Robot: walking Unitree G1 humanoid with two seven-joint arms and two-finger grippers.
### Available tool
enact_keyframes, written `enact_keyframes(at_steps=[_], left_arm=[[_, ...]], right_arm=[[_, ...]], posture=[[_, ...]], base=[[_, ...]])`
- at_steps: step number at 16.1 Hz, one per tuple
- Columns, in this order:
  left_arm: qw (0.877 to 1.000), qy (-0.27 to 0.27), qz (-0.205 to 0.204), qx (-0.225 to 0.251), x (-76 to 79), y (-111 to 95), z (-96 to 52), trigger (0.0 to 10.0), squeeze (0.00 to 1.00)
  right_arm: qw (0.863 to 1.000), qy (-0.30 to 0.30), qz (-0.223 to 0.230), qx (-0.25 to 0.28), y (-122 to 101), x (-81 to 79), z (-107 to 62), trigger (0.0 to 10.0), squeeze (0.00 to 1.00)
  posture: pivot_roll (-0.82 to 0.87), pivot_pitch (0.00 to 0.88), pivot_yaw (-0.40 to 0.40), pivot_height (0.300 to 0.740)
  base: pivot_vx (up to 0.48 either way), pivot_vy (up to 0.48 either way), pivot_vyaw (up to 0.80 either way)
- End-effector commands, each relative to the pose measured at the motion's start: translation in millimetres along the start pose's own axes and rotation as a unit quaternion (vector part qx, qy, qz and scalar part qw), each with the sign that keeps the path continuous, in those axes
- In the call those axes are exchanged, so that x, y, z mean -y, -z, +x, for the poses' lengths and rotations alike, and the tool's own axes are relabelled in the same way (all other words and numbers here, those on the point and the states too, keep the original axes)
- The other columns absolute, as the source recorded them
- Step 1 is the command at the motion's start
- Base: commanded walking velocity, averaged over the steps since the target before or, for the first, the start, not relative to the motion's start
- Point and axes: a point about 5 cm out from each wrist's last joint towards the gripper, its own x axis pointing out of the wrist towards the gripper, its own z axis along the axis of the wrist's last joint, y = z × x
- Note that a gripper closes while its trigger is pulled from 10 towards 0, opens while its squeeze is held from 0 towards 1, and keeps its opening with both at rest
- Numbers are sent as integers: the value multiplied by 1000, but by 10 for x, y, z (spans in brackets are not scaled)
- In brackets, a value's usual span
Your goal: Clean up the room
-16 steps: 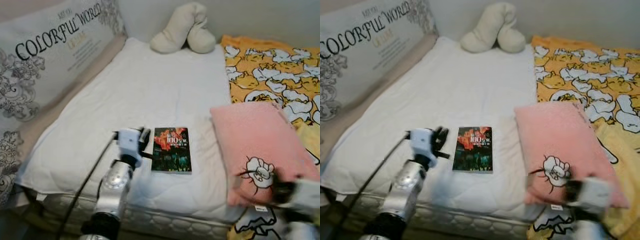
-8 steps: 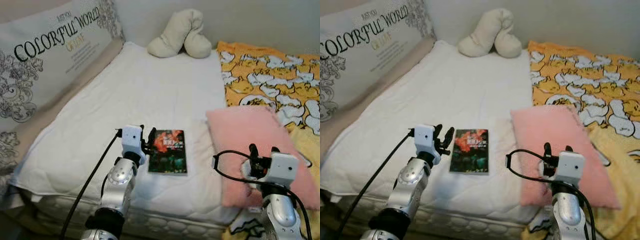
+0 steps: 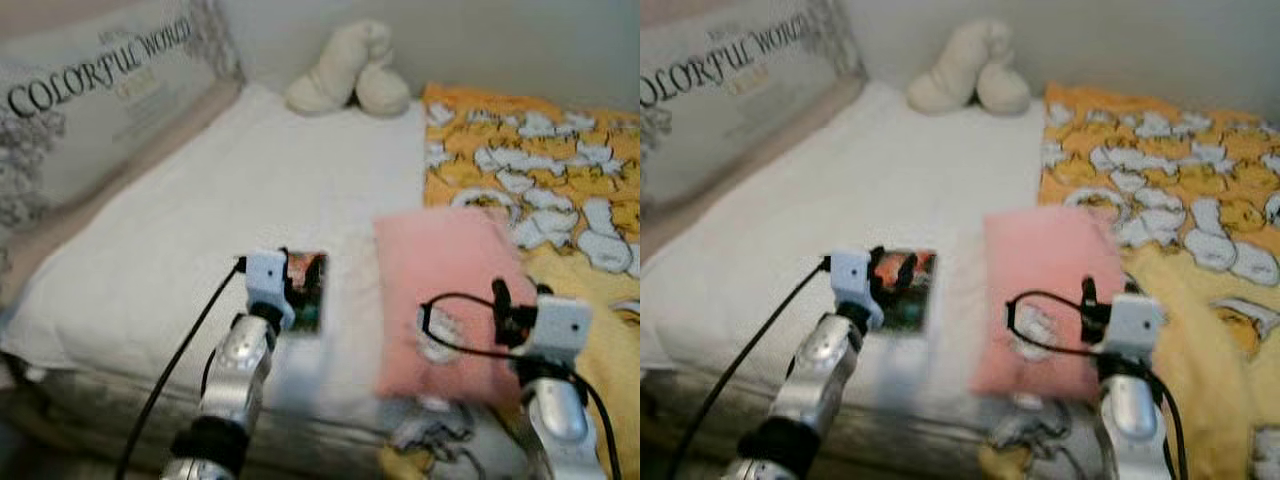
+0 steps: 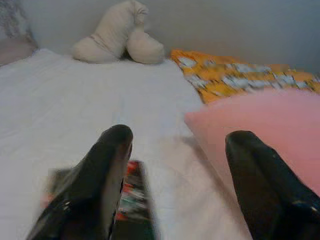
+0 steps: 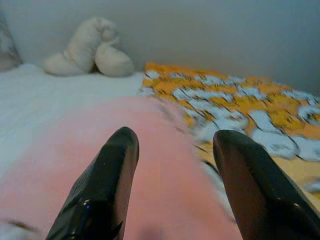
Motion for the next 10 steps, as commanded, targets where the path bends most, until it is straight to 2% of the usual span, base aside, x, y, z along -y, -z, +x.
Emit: enact_keyframes(at_steps=[1, 5, 6, 10], left_arm=[[1000, 15, 2, 3, 75, -46, 67, 10000, 1000], [1000, 6, 1, -8, 2, -77, 178, 10000, 1000], [1000, -2, -12, -12, -27, -91, 209, 10000, 1000], [1000, -4, -20, -13, -37, -96, 221, 10000, 1000]], right_arm=[[1000, 10, -8, -7, 4, 90, -10, 10000, 0], [1000, 4, -12, -23, -9, 205, 104, 10000, 0], [999, -16, -10, -30, 1, 193, 137, 10000, 1000], [999, -27, -8, -32, 4, 179, 149, 10000, 1000]], posture=[[-30, 0, 30, 732], [-38, 0, 29, 732], [-43, 0, 31, 732], [-43, 0, 31, 732]], base=[[0, -472, 0], [0, -468, 0], [0, 0, 0], [0, 0, 0]])
